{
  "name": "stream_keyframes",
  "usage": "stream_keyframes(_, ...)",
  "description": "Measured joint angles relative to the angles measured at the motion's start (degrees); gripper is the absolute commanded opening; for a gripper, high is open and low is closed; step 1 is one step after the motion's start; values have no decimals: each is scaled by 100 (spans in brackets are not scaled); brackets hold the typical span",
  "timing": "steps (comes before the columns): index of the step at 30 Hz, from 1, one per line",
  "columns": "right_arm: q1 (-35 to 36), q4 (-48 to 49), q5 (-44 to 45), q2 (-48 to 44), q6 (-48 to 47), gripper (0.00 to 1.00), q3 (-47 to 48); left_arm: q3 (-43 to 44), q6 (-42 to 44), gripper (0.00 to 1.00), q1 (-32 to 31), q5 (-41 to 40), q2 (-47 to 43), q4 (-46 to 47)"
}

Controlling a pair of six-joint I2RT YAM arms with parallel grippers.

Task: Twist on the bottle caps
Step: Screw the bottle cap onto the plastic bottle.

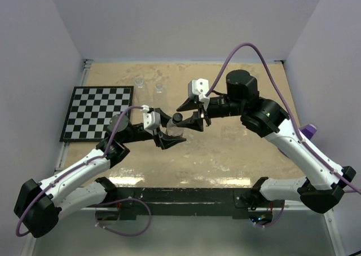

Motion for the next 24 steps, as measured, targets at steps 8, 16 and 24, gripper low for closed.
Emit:
stream_keyframes(8, 0, -26, -83, 70, 7, 37, 0, 68, 4, 0, 0, 70, 66, -2)
stream_keyframes(16, -9, -26, -59, 101, 153, 15, 24, 127, 83, 0, 0, 46, 76, -142)
stream_keyframes(24, -11, -37, 479, 210, 730, 4, 76, 157, 459, 0, -435, -1322, -151, -761)
